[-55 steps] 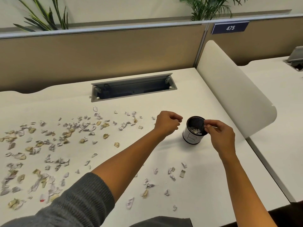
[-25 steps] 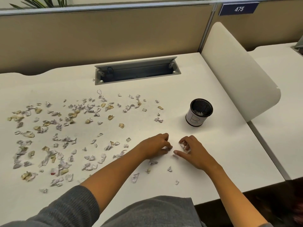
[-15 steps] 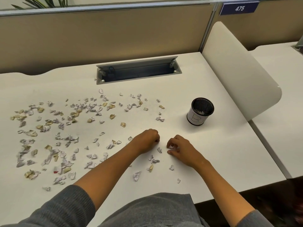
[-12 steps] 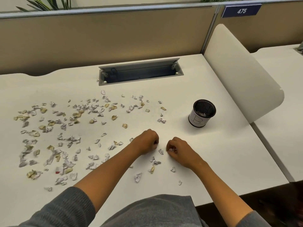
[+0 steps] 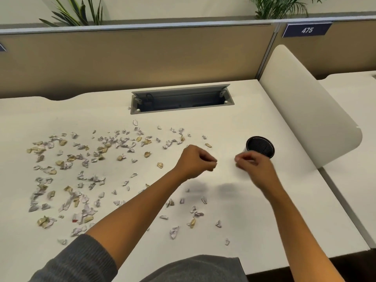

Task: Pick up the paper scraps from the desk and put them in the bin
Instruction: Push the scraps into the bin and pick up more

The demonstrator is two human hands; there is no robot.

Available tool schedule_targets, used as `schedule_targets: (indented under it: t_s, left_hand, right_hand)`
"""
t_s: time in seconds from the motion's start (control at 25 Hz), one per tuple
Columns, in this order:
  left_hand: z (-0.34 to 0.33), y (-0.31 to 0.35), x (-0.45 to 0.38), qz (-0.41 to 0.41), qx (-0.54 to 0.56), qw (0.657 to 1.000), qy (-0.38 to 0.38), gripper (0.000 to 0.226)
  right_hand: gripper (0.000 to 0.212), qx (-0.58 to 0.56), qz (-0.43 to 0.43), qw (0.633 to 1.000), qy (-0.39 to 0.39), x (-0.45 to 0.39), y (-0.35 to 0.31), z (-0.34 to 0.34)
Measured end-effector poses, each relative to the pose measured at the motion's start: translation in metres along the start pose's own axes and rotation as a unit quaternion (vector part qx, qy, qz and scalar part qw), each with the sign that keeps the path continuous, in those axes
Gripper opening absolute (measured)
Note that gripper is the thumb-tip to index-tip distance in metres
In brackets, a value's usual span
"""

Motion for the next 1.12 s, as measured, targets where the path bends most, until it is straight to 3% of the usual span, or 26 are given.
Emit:
schedule_targets:
  t_s: [0.12, 0.2, 0.44, 0.88, 1.12]
  left_hand:
    - [-0.015, 0.03, -0.01, 0.001, 0.056, 0.998, -0.012, 0.004]
    - [-0.027, 0.043, -0.018, 0.01, 0.063, 0.998, -0.022, 0.004]
    - [-0.063, 0.078, -0.044, 0.034, 0.056, 0.998, -0.024, 0.007]
    - [-0.078, 0.086, -0.072, 0.061, 0.034, 0.995, -0.065, 0.019]
    - [-0.065, 0.073, -0.05, -0.016, -0.023, 0.996, -0.079, 0.019]
  right_hand:
    - [0.004, 0.04, 0.017, 0.993, 0.114, -0.022, -0.016, 0.038]
    - [0.008, 0.028, -0.001, 0.99, 0.141, -0.033, -0.013, 0.052]
    - [0.015, -0.056, -0.032, 0.987, 0.145, -0.042, -0.001, 0.06]
    - [0.025, -0.081, -0.032, 0.986, 0.139, -0.035, 0.007, 0.067]
    - [0.024, -0.059, -0.022, 0.993, 0.102, -0.03, 0.001, 0.05]
Point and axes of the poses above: each hand's wrist, its own x-axis away from the middle knuckle, its own z-axis out of the back of the hand, y = z × x, the point moved 3 cm from there along -x, towards the middle knuckle, and after that the axes turned 1 degree about x, right-handed, at the moved point
